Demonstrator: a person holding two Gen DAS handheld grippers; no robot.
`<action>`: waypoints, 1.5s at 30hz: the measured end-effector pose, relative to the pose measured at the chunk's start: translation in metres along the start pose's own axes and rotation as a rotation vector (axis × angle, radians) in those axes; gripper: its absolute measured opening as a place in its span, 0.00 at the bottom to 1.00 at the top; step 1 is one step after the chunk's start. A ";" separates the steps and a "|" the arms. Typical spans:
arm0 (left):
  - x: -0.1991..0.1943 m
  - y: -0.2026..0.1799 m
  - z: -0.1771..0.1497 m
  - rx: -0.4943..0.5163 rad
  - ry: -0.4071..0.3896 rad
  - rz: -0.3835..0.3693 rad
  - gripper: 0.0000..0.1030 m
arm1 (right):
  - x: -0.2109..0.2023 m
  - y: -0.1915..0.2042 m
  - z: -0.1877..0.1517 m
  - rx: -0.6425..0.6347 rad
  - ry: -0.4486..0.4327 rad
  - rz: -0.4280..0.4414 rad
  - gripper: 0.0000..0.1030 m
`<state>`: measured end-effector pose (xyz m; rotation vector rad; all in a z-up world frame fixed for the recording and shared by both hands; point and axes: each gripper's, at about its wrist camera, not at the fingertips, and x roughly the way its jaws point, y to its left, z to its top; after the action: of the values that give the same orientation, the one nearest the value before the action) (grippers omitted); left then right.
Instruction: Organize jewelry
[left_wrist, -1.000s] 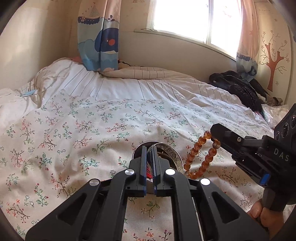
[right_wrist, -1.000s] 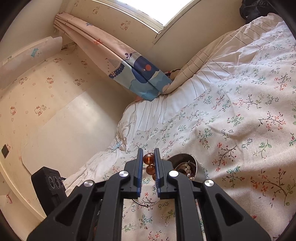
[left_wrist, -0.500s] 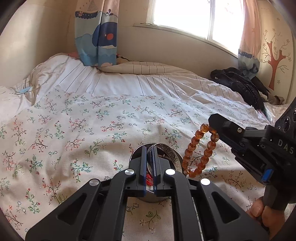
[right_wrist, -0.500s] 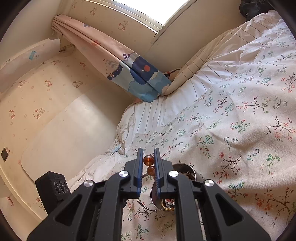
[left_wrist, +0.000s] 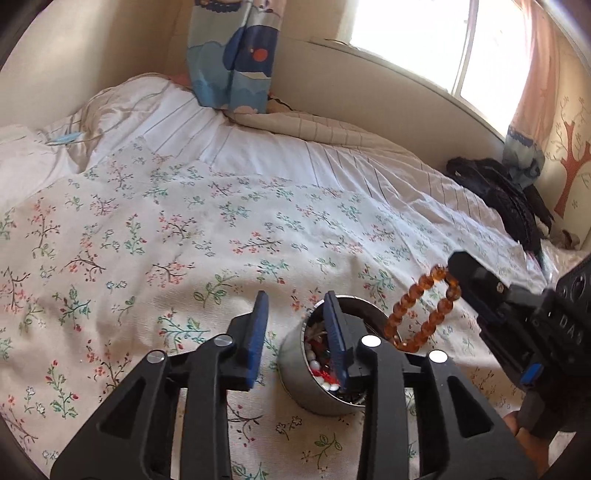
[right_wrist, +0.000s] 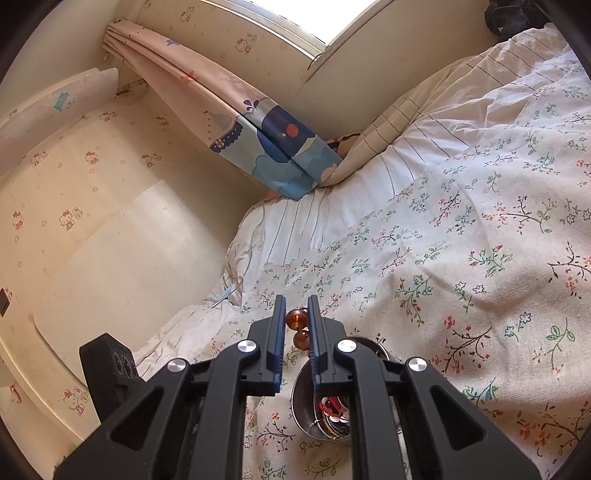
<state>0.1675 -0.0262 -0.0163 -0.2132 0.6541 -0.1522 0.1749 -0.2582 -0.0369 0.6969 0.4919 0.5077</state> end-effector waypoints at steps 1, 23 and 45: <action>-0.002 0.006 0.003 -0.026 -0.011 0.007 0.36 | 0.003 0.002 -0.002 -0.006 0.010 -0.001 0.12; -0.018 0.002 -0.003 0.079 -0.021 0.146 0.71 | -0.004 0.003 -0.015 -0.057 0.095 -0.250 0.69; -0.110 0.008 -0.075 0.315 0.071 0.161 0.93 | -0.111 0.058 -0.098 -0.295 0.168 -0.619 0.93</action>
<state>0.0361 -0.0070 -0.0116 0.1480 0.7057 -0.1068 0.0176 -0.2391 -0.0335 0.1948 0.7372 0.0485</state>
